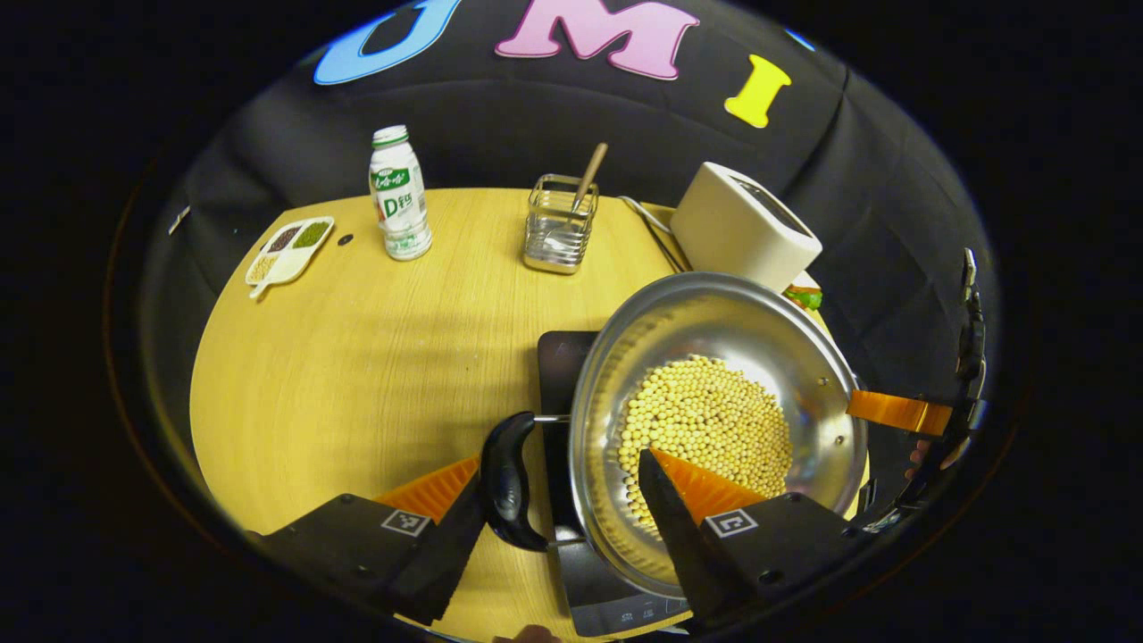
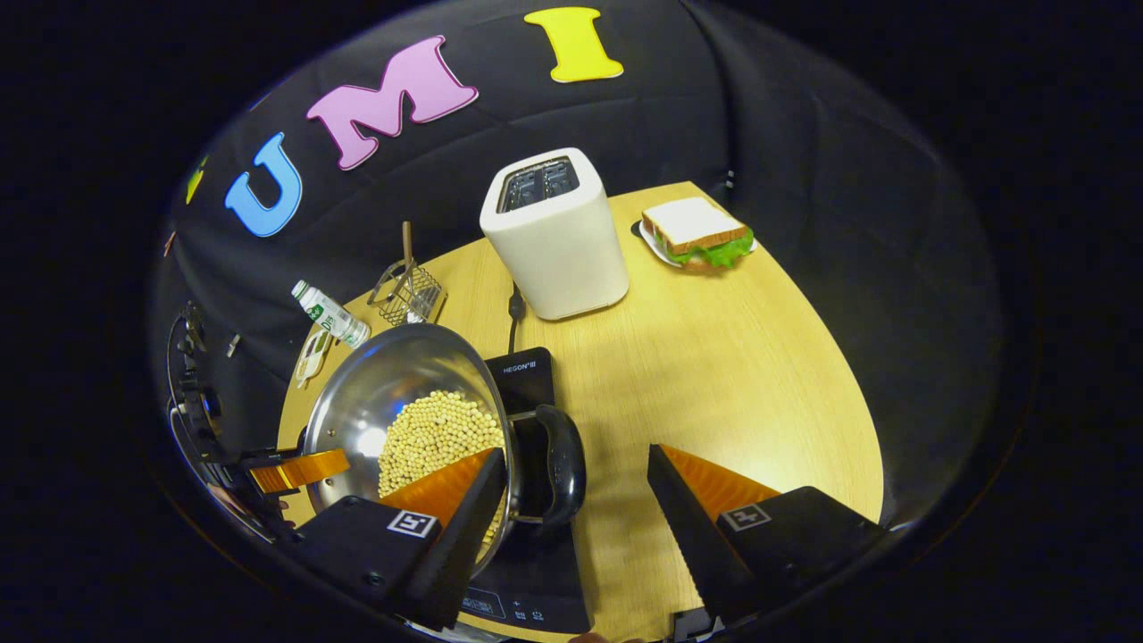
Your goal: First push the handle of the pot to place it horizontally, then grasp the pot with both hands and set it on the induction cooktop.
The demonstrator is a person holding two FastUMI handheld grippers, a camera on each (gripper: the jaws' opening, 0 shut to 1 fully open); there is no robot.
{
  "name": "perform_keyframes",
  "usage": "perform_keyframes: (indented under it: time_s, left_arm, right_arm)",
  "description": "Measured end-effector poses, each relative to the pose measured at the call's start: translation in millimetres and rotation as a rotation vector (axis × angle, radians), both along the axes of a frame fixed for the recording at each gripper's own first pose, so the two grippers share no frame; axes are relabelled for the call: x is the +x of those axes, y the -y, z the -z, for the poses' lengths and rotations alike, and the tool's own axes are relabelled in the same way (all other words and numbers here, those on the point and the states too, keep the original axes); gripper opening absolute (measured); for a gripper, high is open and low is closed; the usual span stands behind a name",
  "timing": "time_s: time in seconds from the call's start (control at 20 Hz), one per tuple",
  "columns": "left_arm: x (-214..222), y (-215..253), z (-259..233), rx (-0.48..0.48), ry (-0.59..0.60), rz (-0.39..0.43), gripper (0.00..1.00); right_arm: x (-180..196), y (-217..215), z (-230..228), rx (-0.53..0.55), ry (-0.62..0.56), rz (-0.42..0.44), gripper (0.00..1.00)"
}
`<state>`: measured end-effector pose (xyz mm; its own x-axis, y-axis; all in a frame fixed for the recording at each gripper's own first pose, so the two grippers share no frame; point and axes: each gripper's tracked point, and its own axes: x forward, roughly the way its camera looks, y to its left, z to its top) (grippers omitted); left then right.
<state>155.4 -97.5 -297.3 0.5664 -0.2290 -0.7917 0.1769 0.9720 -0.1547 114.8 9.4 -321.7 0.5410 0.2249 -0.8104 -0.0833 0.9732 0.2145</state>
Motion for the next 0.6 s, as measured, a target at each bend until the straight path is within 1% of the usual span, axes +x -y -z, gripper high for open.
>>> perform_keyframes:
  time_s: [0.1, 0.25, 0.3, 0.45, 0.6]
  left_arm:
    - [-4, -4, -18, -0.002, 0.050, 0.000, 0.96]
    - [-13, -6, -48, -0.058, 0.104, -0.011, 0.96]
    - [-14, -9, -63, -0.072, 0.140, -0.013, 0.96]
    - [-21, -20, -118, -0.068, 0.300, -0.027, 0.96]
    - [-42, -33, -175, -0.040, 0.475, -0.031, 0.96]
  right_arm:
    - [-4, 10, -23, -0.026, 0.075, 0.033, 1.00]
    - [-15, 17, -58, -0.049, 0.171, 0.069, 0.99]
    - [-18, 20, -69, -0.061, 0.202, 0.073, 0.99]
    - [-28, 19, -113, -0.069, 0.324, 0.099, 0.98]
    - [-41, 11, -166, -0.055, 0.468, 0.117, 0.98]
